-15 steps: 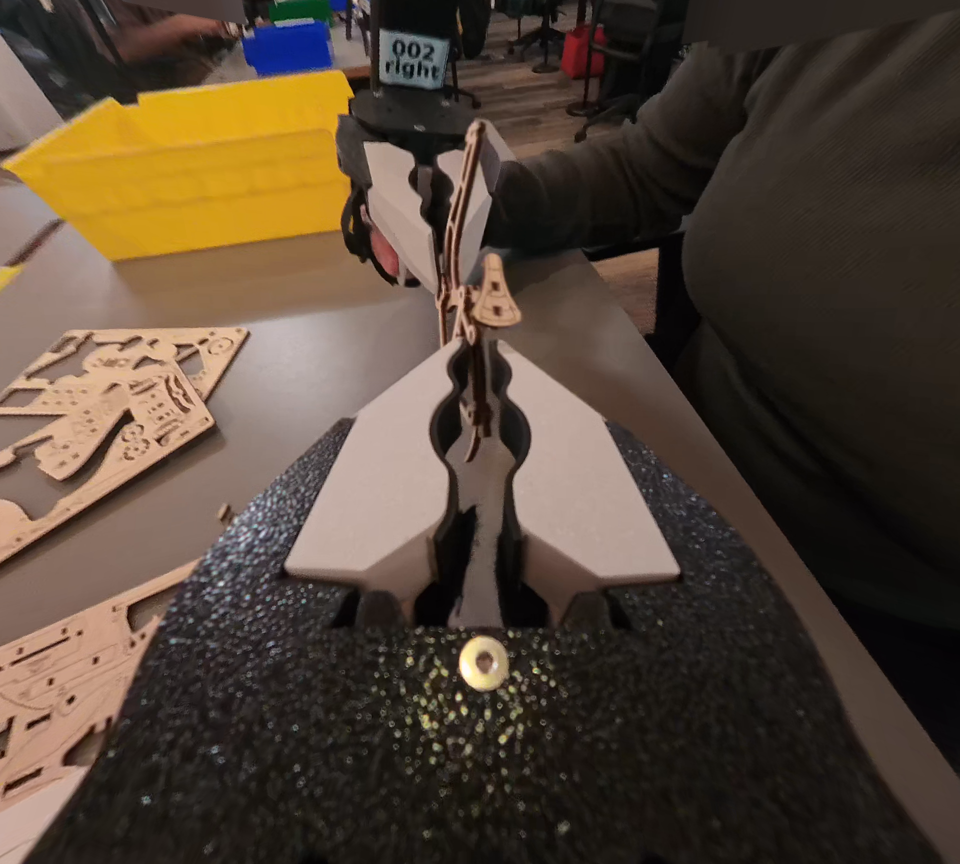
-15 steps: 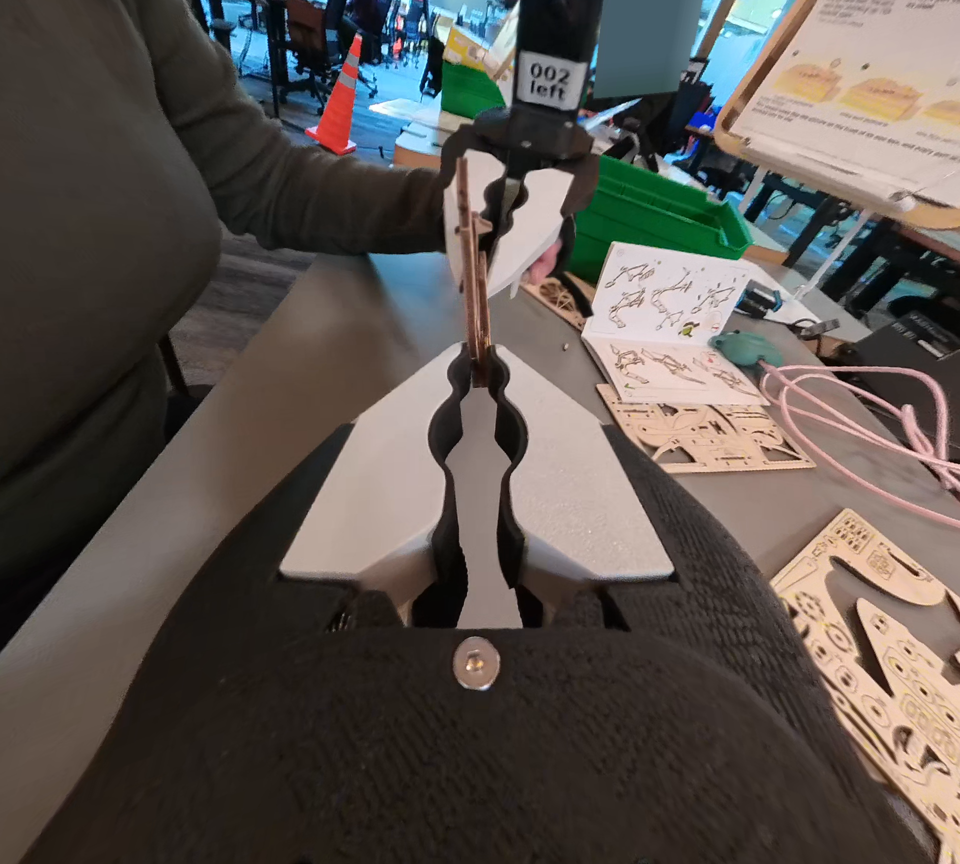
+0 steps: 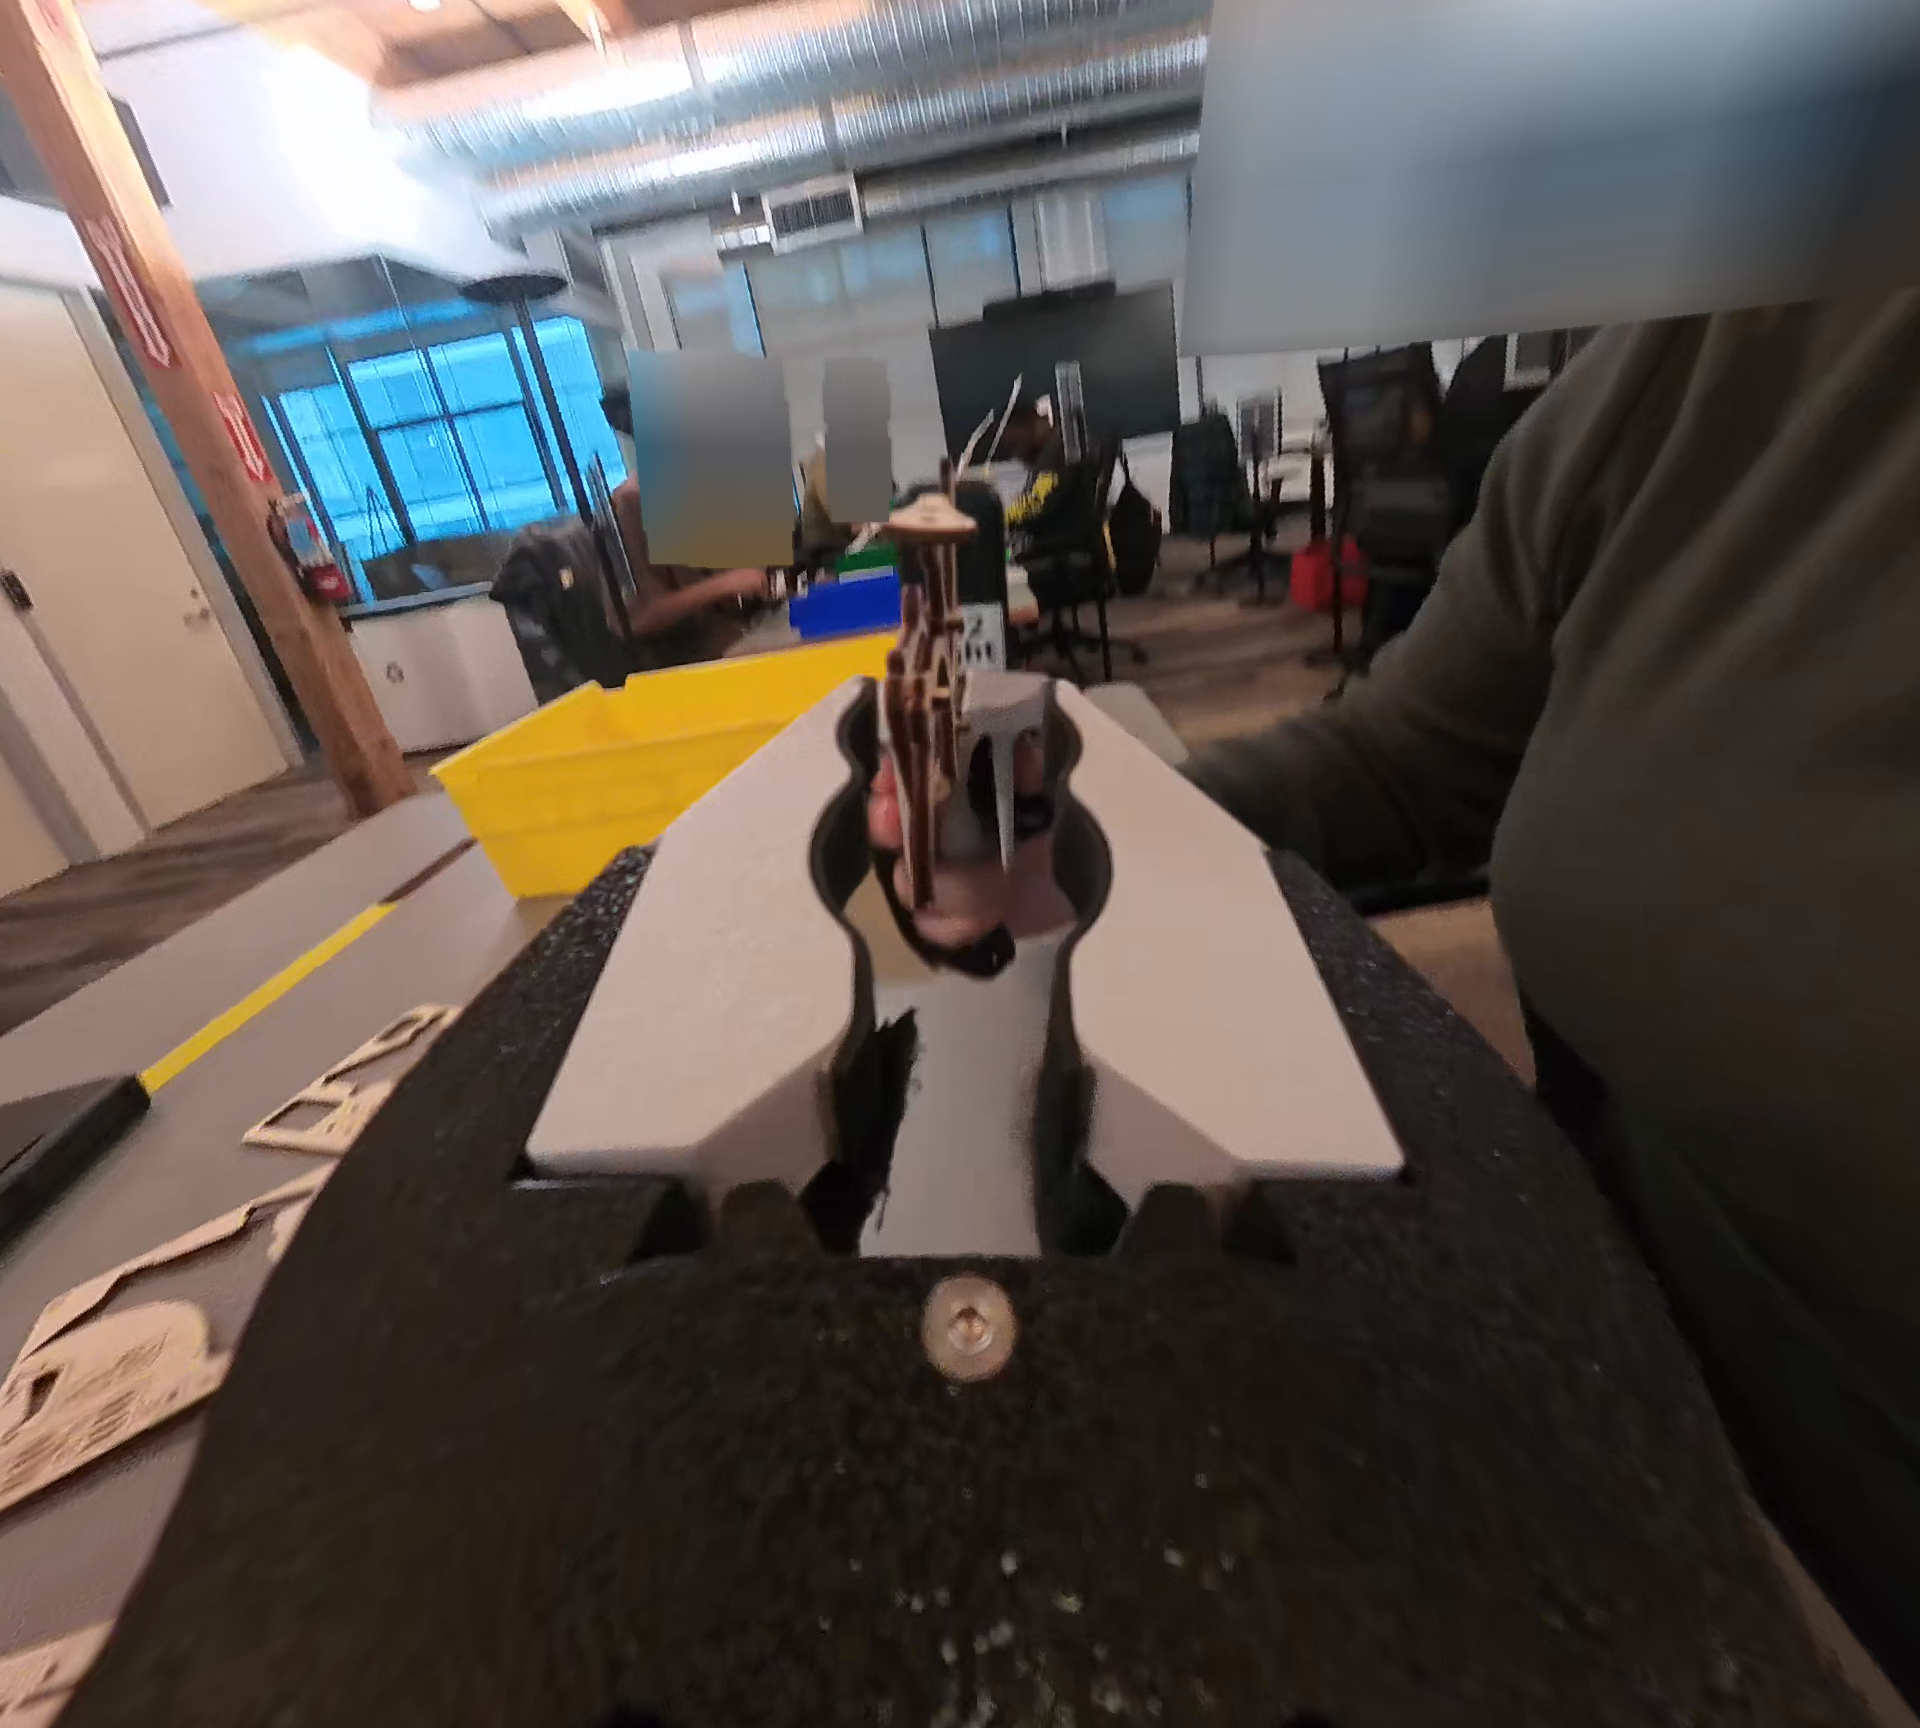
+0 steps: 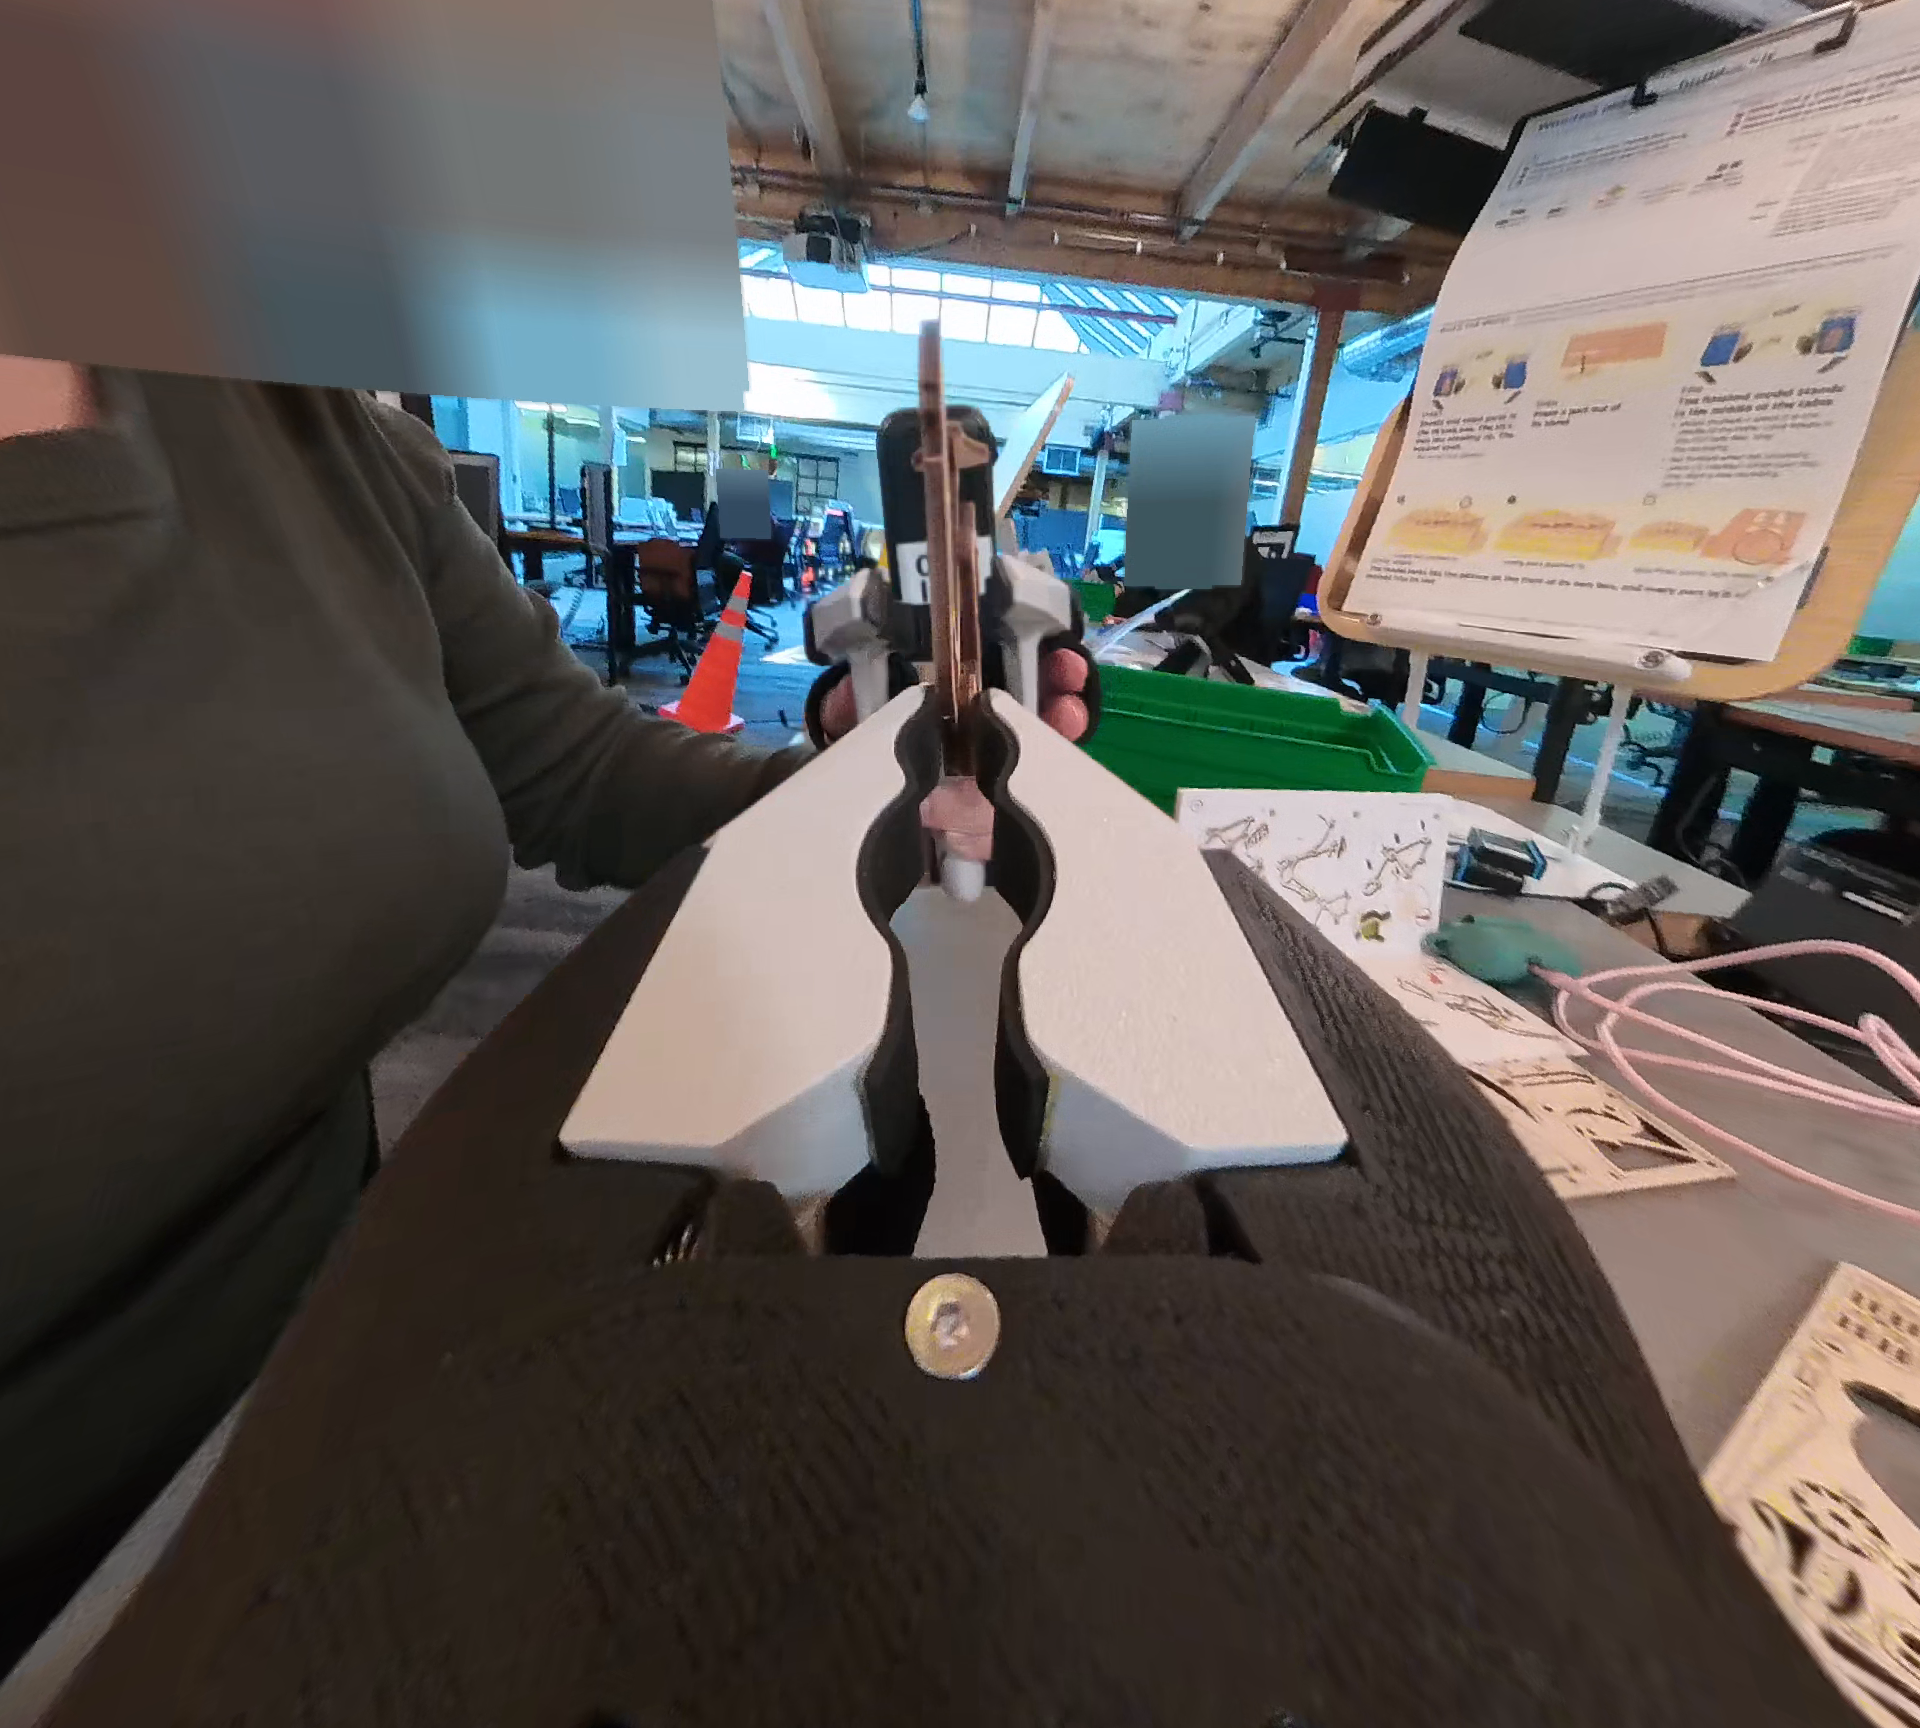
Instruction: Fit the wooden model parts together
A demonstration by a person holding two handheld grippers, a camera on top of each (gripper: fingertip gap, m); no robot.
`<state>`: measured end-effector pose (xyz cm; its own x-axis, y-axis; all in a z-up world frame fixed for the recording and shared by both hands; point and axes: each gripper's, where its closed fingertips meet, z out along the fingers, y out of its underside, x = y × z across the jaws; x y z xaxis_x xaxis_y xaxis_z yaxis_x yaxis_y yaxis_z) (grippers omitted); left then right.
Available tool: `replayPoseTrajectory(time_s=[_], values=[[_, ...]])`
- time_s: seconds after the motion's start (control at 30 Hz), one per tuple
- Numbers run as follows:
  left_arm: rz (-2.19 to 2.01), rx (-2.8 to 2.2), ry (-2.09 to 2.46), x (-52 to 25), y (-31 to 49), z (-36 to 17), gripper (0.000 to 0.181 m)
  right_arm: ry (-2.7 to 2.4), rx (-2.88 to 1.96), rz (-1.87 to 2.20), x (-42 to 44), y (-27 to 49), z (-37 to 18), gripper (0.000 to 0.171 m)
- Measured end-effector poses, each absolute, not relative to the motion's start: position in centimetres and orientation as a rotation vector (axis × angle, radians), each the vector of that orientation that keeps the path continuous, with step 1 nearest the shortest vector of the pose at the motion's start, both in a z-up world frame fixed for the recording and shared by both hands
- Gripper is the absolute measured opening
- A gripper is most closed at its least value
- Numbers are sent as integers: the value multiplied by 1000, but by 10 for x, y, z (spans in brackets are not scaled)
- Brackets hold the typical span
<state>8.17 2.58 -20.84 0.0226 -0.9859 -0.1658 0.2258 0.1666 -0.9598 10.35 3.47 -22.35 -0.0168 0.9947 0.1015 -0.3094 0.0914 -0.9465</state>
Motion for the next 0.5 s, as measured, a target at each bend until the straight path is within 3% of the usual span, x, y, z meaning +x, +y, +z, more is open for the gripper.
replayPoseTrajectory(time_s=[0.27,0.5], values=[[-1270,-773,983,76,14,-183,7,-995,-834,1418,98,24,-213,4],[-1196,-736,965,77,11,-178,5,-973,-815,1472,98,20,-210,4]])
